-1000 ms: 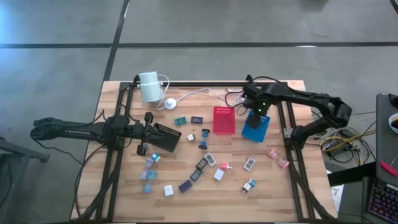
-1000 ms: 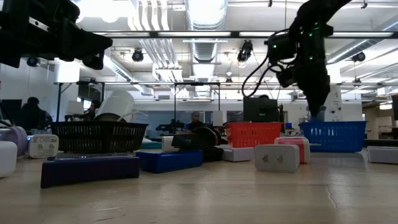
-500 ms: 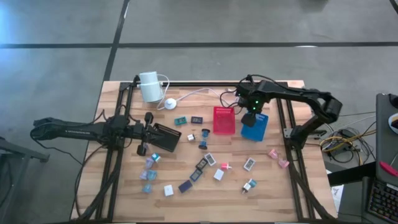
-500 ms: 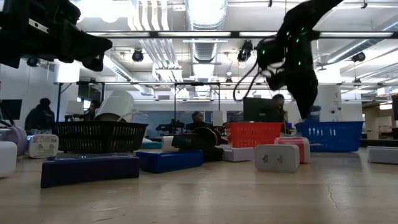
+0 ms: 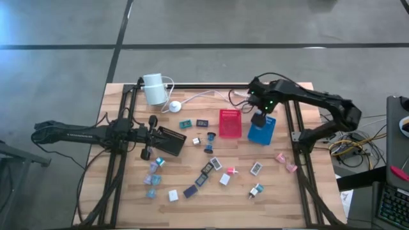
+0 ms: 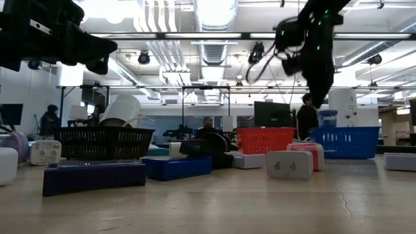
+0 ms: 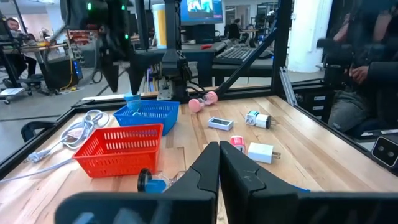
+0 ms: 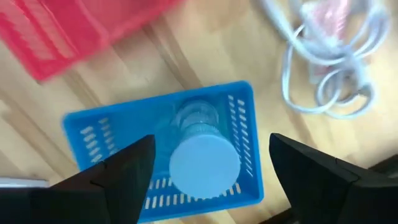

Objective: Pick & Place Office items
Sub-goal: Put the violet digital clock into the red bin

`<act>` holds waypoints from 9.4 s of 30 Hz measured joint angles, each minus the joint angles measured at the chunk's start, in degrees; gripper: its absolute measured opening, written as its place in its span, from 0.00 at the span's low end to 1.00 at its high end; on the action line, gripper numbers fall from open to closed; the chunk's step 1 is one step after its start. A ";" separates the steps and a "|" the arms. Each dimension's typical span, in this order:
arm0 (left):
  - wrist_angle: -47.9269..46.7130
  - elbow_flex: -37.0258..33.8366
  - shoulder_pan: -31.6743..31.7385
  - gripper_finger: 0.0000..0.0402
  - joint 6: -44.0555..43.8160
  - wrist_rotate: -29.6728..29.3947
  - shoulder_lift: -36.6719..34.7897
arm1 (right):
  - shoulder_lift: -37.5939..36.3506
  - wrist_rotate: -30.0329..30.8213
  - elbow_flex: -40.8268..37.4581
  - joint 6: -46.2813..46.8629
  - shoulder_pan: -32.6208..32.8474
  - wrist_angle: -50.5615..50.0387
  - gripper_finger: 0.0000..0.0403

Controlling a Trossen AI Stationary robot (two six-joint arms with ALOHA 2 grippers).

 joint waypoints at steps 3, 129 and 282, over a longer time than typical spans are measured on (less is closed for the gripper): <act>0.02 0.00 0.00 0.03 0.10 0.00 -0.01 | -6.87 -1.35 1.85 0.79 1.69 4.05 0.74; -63.95 84.39 16.20 0.75 22.20 -10.52 95.22 | -56.52 13.85 -59.44 -2.51 41.74 90.36 0.06; -41.93 95.24 14.58 0.36 13.73 0.74 101.85 | -56.52 19.91 -59.55 -5.33 41.71 90.58 0.06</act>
